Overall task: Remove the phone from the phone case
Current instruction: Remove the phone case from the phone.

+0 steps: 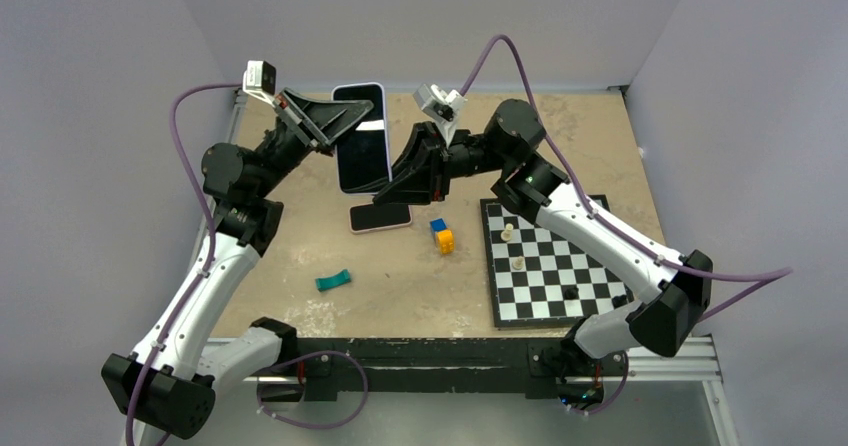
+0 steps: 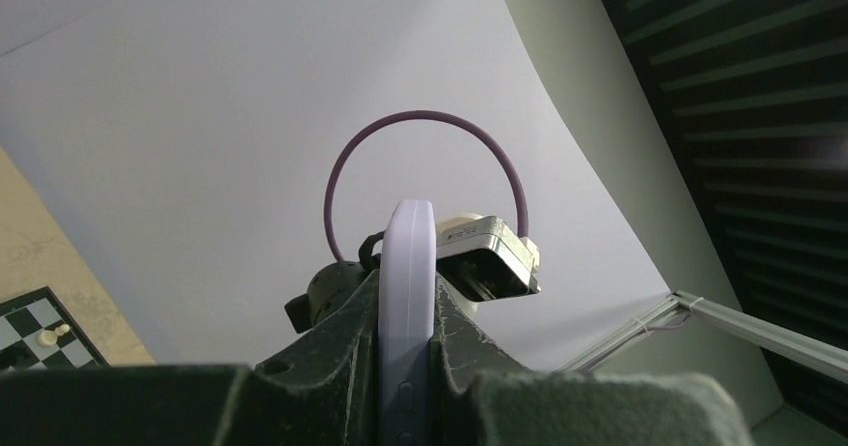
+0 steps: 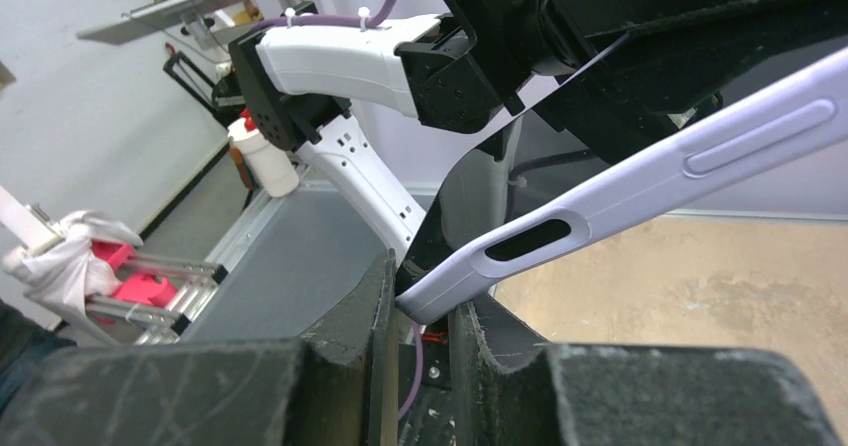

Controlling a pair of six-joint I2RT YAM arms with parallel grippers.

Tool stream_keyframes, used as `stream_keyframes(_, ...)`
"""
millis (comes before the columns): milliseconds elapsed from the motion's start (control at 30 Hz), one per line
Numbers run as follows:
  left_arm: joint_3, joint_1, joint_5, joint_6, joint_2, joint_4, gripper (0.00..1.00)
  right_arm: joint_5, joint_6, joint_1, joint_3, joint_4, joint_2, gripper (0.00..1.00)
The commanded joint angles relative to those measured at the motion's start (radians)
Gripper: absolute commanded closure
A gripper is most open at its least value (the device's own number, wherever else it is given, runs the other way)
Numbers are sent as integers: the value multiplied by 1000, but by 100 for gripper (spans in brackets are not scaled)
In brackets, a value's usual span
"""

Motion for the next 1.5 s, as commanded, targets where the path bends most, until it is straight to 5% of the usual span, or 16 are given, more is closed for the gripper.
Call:
stream_keyframes(0, 9, -60, 153, -250, -31, 44, 100, 194, -248, -40, 62, -19, 82, 100)
stream_keyframes(667, 14, -80, 122, -238, -3, 91, 100, 490, -214, -42, 85, -180, 111, 99)
stream_keyframes(800, 2, -66, 69, -54, -15, -11, 100, 529, -42, -41, -55, -282, 26, 58)
stream_keyframes(900, -24, -50, 26, 53, 3, -26, 100, 546, 158, -41, -243, -200, -109, 32)
stream_keyframes(1033, -18, -43, 2, 136, 61, -16, 100, 526, 352, -41, -418, -91, -248, 20)
stream_keyframes(1167, 4, -43, -23, 227, 95, -40, 100, 527, 463, -42, -479, -56, -331, 22)
stream_keyframes(1467, -10, -43, -49, 285, 84, -111, 100, 559, 562, -44, -477, 39, -407, 46)
